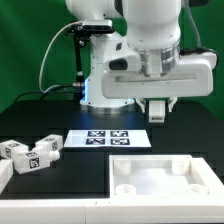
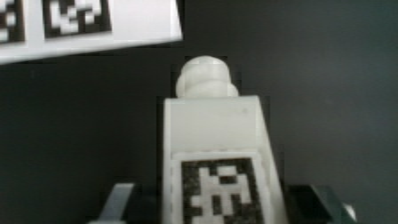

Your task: Assemble one leg

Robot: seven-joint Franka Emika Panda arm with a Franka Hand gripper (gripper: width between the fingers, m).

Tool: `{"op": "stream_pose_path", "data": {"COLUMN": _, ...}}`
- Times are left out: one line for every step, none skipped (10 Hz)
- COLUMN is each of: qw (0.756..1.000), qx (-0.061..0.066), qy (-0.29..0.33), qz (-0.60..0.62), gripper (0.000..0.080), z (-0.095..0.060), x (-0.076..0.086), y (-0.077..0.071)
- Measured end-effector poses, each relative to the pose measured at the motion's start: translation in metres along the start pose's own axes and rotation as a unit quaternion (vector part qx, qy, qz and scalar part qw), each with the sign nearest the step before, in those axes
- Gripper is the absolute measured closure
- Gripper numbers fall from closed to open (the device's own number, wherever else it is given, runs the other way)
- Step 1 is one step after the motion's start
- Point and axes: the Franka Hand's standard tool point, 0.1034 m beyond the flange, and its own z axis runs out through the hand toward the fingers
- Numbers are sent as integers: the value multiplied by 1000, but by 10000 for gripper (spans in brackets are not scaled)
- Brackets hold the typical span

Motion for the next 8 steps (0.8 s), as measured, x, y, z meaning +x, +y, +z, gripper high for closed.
{"op": "stream_pose_path", "data": {"qw": 999, "qx": 4, "qy": 36, "qz": -12, "gripper": 515, "z": -15, "x": 17, "y": -6}}
{"op": "stream_pose_path", "data": {"qw": 998, "qx": 6, "qy": 55, "qz": -17, "gripper": 515, "z": -23, "x": 26, "y": -12}}
{"op": "stream_pose_path", "data": {"qw": 995, "qx": 6, "qy": 100, "qz": -19, "gripper": 515, "z": -32, "x": 36, "y": -24}}
{"op": "stream_pose_path", "data": {"qw": 990, "qx": 4, "qy": 136, "qz": -21, "gripper": 515, "z": -34, "x": 33, "y": -31}}
{"op": "stream_pose_path", "data": {"qw": 985, "qx": 5, "qy": 173, "qz": -22, "gripper": 515, "z": -32, "x": 35, "y": -28}}
{"op": "stream_pose_path", "data": {"qw": 979, "qx": 7, "qy": 203, "qz": -22, "gripper": 515, "z": -31, "x": 37, "y": -27}}
{"op": "stream_pose_path", "data": {"qw": 971, "qx": 9, "qy": 237, "qz": -25, "gripper": 515, "z": -32, "x": 40, "y": -29}}
{"op": "stream_pose_path", "data": {"qw": 961, "qx": 11, "qy": 273, "qz": -28, "gripper": 515, "z": -32, "x": 43, "y": -30}}
